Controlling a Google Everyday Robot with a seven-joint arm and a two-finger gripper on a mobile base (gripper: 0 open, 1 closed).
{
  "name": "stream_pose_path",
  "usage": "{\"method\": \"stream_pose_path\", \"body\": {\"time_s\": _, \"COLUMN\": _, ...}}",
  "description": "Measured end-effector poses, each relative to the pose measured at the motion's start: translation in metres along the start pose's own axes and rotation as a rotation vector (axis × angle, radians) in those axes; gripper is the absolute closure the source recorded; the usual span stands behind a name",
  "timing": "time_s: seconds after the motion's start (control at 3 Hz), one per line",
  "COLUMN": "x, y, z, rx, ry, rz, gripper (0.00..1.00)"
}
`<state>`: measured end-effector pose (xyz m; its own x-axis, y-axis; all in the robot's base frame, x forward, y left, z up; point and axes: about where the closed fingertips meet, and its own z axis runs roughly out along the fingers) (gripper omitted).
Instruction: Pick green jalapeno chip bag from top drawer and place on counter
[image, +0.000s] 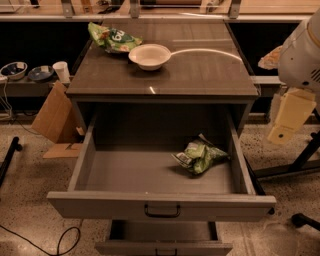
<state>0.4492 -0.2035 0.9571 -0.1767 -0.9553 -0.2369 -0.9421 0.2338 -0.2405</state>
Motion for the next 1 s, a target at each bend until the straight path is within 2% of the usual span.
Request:
{"method": "stream_pose_path", "body": {"time_s": 0.33, "x": -0.012, "y": -0.004, "z": 0.048, "rx": -0.041, "ry": -0.028, "rz": -0.1, "gripper": 0.0}}
{"method": "stream_pose_path", "body": {"time_s": 0.67, "x": -0.026, "y": -0.006, "z": 0.098, "rx": -0.093, "ry": -0.037, "rz": -0.284, "gripper": 0.0}}
{"method": "stream_pose_path", "body": {"time_s": 1.0, "x": -0.042, "y": -0.011, "z": 0.149, "rx": -0.17, "ry": -0.014, "rz": -0.549, "gripper": 0.0}}
